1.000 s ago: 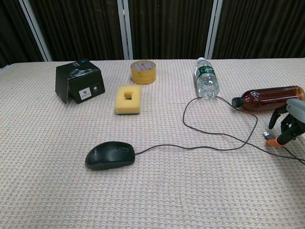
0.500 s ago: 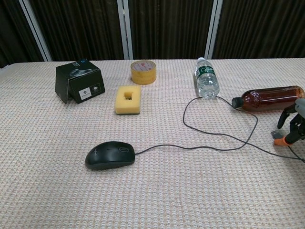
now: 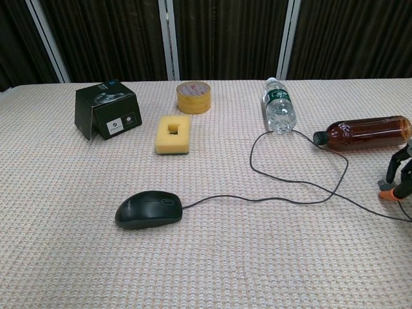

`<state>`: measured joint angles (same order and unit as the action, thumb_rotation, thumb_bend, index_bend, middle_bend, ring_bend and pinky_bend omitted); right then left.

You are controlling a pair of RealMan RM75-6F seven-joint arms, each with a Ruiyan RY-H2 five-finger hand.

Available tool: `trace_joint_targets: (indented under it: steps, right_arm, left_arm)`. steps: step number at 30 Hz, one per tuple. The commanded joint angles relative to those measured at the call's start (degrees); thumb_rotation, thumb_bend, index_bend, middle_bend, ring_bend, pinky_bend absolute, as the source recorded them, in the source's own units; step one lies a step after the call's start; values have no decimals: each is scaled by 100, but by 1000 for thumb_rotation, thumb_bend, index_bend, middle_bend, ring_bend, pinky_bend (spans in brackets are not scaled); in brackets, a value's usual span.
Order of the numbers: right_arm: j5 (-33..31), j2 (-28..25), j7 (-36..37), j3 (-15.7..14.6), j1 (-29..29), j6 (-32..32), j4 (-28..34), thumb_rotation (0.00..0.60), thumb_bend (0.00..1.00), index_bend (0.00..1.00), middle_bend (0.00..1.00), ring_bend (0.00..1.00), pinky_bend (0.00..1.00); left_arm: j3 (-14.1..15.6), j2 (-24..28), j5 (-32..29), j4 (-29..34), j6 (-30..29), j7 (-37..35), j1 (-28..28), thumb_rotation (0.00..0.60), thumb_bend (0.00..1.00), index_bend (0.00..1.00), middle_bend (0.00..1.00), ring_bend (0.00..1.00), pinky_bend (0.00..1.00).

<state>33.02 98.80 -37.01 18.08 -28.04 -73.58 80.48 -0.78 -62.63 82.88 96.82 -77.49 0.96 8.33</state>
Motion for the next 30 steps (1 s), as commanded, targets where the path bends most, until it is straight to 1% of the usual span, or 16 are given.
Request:
trace_joint_targets:
  steps: [1,4,9,13,18,20,21,24,26,30]
  right_arm:
    - [37,-11,27,2,9,-15,33,600,265,600,740,597,343]
    - [137,-36,94,-11,26,-34,111,600,278,625,744,598,343]
    - [389,-113,290,8,56,-95,327,600,281,627,744,598,343]
    - [807,-206,738,116,98,-188,560,600,281,626,744,598,343]
    - [1692,-319,1772,264,228,-415,740,600,282,628,745,598,343]
    - [2091,-365,2363,337,333,-563,796,600,282,629,745,598,343]
    - [2196,-378,2525,349,364,-601,800,600,282,629,745,598,343]
    - [2574,-410,3312,438,527,-784,874,600,282,629,745,598,343]
    - [2796,-409,3789,447,635,-889,868,600,282,629,745,596,343]
    - [3255,-261,4692,395,833,-1193,615,600,282,630,745,591,343]
  left_arm:
    - [-3,1,7,4,-7,-3,1,600,148,97,0,0,0]
    - [-4,-6,20,-3,-24,-1,-2,600,150,101,0,0,0]
    - [-5,-14,15,-8,-31,-12,-6,600,150,106,0,0,0]
    - [-9,-14,2,-9,-29,-12,-7,600,150,107,0,0,0]
    - [-14,-15,-12,-4,-33,-7,-10,600,150,107,0,0,0]
    - [-17,-16,-12,-4,-44,-5,-14,600,150,107,0,0,0]
    - [-18,-17,-14,-3,-47,-4,-15,600,149,107,0,0,0]
    - [-22,-22,-24,3,-53,-10,-20,600,149,107,0,0,0]
    - [-26,-28,-19,-2,-70,-3,-24,600,150,107,0,0,0]
    - [-31,-45,-8,-11,-109,12,-36,600,150,110,0,0,0]
